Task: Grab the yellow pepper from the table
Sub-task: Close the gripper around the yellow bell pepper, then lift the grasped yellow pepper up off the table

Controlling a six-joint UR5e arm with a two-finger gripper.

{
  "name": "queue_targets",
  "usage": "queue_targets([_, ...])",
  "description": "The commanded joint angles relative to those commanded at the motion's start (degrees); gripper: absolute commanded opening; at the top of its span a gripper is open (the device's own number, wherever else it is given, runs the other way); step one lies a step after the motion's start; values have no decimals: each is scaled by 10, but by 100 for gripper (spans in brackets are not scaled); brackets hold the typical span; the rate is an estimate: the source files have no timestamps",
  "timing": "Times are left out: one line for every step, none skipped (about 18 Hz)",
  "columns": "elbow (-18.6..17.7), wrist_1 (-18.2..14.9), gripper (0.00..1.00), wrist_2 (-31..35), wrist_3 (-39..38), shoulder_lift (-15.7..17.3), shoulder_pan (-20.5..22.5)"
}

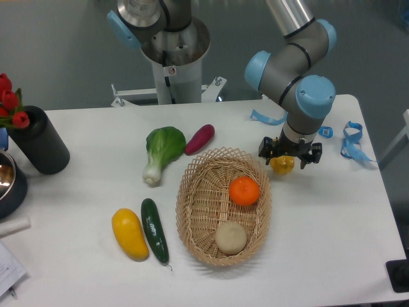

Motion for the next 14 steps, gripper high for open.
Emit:
queue_targets([-1,0,90,0,0,-2,0])
queue_targets([-3,1,84,1,0,-2,0])
queue_targets([-3,0,78,4,1,-2,0])
queue_targets([-4,0,73,10,0,-2,0])
queue_targets([-9,1,69,18,0,-3,0])
queue_targets([-9,2,63,22,0,-4,-1])
queue_targets([-8,2,56,22,-1,-4,0])
queue_targets([-8,2,46,22,0,-4,-1])
queue_targets([-7,2,31,22,0,-3,-1])
queue_targets([-4,0,22,22,-1,-2,-1])
queue_targets([-2,-3,13,21,1,1,0])
queue_targets([0,-4,11,18,1,3,1])
queue_targets([3,-4,11,18,0,4,1])
queue_targets([3,-4,11,18,3,8,2])
